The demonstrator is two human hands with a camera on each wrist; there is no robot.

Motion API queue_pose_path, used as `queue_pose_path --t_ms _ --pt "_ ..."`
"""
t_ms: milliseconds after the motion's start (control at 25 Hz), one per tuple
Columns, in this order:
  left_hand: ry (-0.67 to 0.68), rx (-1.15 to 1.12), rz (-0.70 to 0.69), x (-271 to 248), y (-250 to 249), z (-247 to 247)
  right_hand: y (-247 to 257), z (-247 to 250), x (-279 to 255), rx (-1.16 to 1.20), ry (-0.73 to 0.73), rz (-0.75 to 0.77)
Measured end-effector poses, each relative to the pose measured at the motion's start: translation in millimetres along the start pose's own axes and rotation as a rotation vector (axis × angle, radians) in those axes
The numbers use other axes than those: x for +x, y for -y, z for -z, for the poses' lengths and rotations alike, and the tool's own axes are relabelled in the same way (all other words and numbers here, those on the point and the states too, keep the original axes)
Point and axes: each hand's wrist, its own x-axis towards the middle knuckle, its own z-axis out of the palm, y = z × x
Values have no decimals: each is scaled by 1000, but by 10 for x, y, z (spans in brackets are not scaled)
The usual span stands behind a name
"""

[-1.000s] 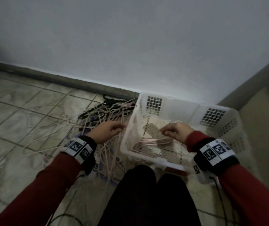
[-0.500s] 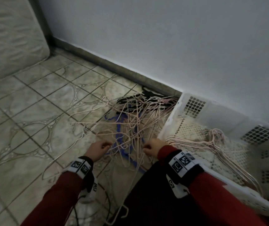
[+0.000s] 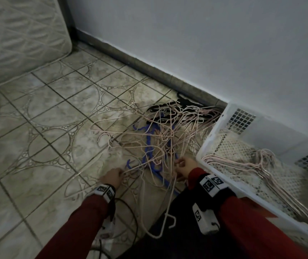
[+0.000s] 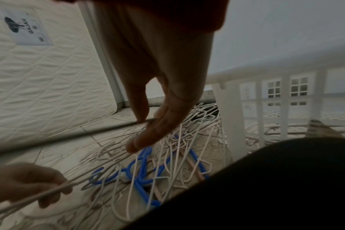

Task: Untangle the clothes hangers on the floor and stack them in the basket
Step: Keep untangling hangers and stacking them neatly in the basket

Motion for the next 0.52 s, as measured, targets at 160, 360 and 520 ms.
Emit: queue_pose_path --t_ms 160,360,520 --pt "-145 -216 -107 -68 -195 228 122 -75 -114 315 -52 86" --pt "-335 -369 -160 -203 -391 654 288 -161 -364 669 19 134" --pt "-375 -457 -239 -371 -558 1066 424 -110 -546 594 31 325"
